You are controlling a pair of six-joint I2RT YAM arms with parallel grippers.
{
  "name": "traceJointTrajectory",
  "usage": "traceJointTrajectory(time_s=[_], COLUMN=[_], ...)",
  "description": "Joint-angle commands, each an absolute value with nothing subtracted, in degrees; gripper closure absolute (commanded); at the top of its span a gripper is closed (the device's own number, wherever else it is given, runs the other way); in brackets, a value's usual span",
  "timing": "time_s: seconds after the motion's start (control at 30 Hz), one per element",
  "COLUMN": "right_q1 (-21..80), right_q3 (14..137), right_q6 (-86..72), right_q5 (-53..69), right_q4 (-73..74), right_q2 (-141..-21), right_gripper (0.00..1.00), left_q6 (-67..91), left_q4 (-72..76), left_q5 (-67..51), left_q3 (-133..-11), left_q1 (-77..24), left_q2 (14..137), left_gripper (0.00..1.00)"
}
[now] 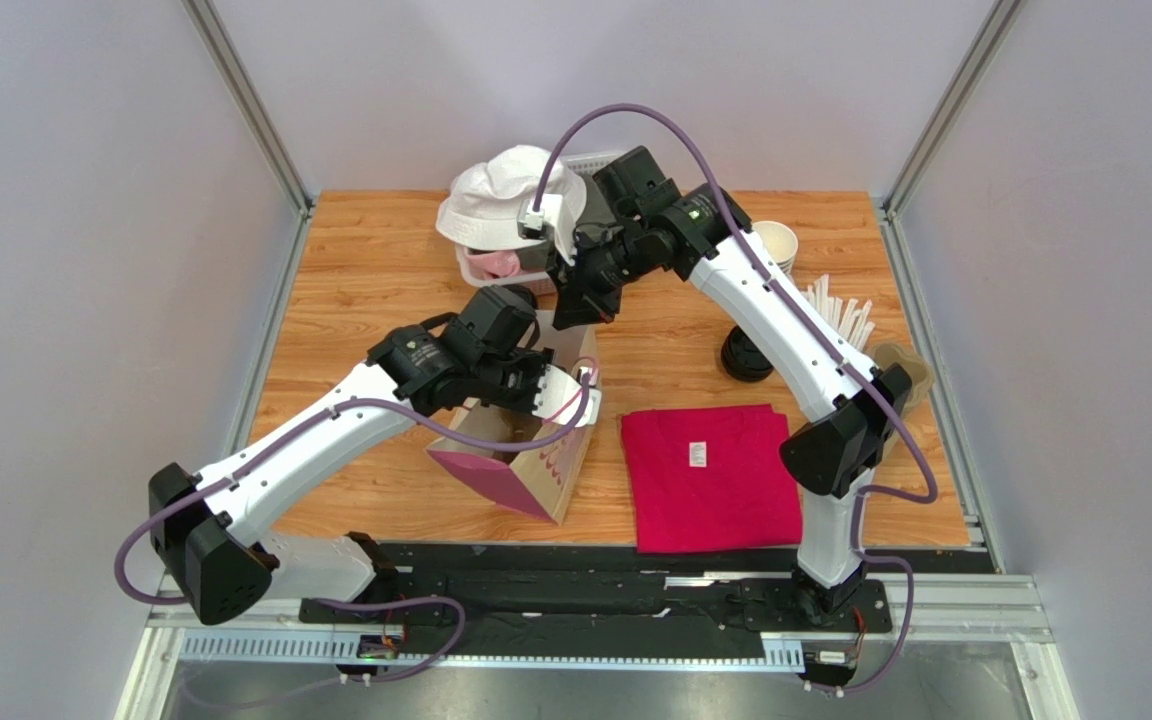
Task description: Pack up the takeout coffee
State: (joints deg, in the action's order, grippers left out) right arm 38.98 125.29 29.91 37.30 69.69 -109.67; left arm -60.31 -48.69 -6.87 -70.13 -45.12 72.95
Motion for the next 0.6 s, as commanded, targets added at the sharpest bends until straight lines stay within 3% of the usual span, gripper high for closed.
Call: traceJointTrajectory(time_s=[0.0, 0.3, 0.47, 0.57], right_q1=[39.5, 39.3, 39.4, 39.4], right_q3=[128.3, 124.5, 124.2, 122.7], right_q6=[30.6, 32.1, 32.7, 34.3], right_q5=[40.2, 39.4, 39.6, 40.0], right_q4=[66.7, 64.8, 64.2, 64.0], right_q2=[-109.2, -107.9, -107.6, -106.7], right_gripper=[1.00, 1.00, 1.00, 1.00], left_q6=[-60.8, -59.6, -59.0, -58.4], left_q4=[-49.0, -52.4, -53.0, -53.0], left_q5=[-10.2, -10.9, -10.4, -10.4], left_q3=[-68.6, -71.3, -71.7, -72.4], left_q1=[-45.0, -44.9, -45.0, -44.9], left_q2=[75.1, 76.2, 75.9, 76.0], left_gripper=[1.00, 1.00, 0.79, 0.74])
